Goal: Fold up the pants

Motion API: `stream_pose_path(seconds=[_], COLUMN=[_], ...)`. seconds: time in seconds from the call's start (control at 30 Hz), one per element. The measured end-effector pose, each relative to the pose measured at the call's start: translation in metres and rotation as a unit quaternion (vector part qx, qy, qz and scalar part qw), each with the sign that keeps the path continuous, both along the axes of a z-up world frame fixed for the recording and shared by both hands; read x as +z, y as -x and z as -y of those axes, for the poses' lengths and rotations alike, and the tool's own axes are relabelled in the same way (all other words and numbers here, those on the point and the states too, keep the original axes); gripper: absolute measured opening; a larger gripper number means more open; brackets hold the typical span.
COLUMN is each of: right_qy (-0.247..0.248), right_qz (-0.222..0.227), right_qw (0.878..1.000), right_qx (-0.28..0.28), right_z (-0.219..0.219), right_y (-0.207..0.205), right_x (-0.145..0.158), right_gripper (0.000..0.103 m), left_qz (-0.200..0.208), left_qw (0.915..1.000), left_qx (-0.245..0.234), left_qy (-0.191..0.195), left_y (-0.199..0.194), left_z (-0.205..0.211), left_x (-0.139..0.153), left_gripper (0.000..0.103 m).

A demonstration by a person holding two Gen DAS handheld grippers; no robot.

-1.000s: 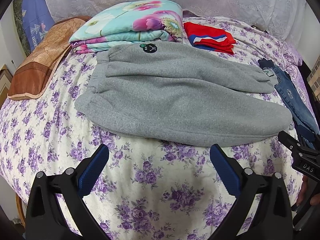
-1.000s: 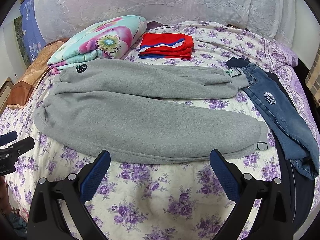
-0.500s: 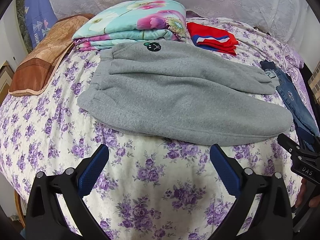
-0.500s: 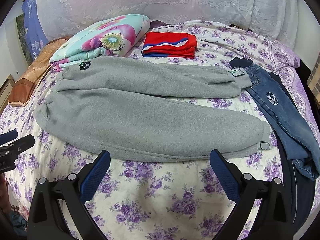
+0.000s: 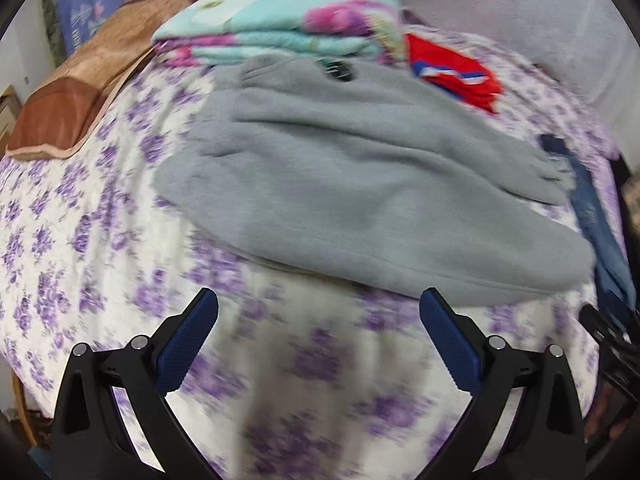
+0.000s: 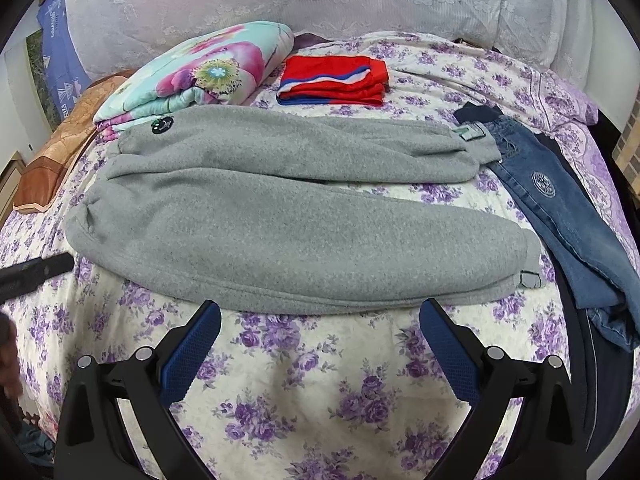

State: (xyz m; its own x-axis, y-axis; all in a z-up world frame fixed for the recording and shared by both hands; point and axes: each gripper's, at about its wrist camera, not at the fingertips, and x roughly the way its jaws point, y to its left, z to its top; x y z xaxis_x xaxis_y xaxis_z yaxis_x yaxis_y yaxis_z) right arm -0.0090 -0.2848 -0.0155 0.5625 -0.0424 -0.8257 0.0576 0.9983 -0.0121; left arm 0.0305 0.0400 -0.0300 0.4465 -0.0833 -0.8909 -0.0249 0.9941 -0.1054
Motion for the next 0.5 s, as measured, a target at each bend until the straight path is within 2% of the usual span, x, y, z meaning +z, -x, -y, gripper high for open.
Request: stream_pose_path(seconds=[0.1,0.2,0.4,0.5], right_qy=[-0.003,-0.007,-0.012,-0.011], right_qz=[-0.008,-0.018,-0.034,-0.035], right_qw=[1.000,0.999,0.997,0.997], right_qx=[-0.009,-0.027,-0.061,-0.068], right_z=[0.007,0.018,0.040,0.046], right_y=[0.004,0.009,0.016,0.020], right_x=[-0.006,-0.013,-0.022,-0.023], right_gripper=[0.100,0.100,0.100,0.100], left_qz=[-0.015,-0.049,-0.090,-0.118], left_qw=[0.9997,0.9979,0.9930,0.9849], left_qx=[0.018,0.036,0.070,0.106], left_qy=[0.000,0.020,0.027,0.069], left_y=[-0.020,-0.043,-0.090,-0.107], left_z=[-0.023,-0.040,-0.046,-0.055], left_x=[-0.011,-0.026,-0.048,-0.061], left_gripper=[0.097,0.076,0.077,0.073])
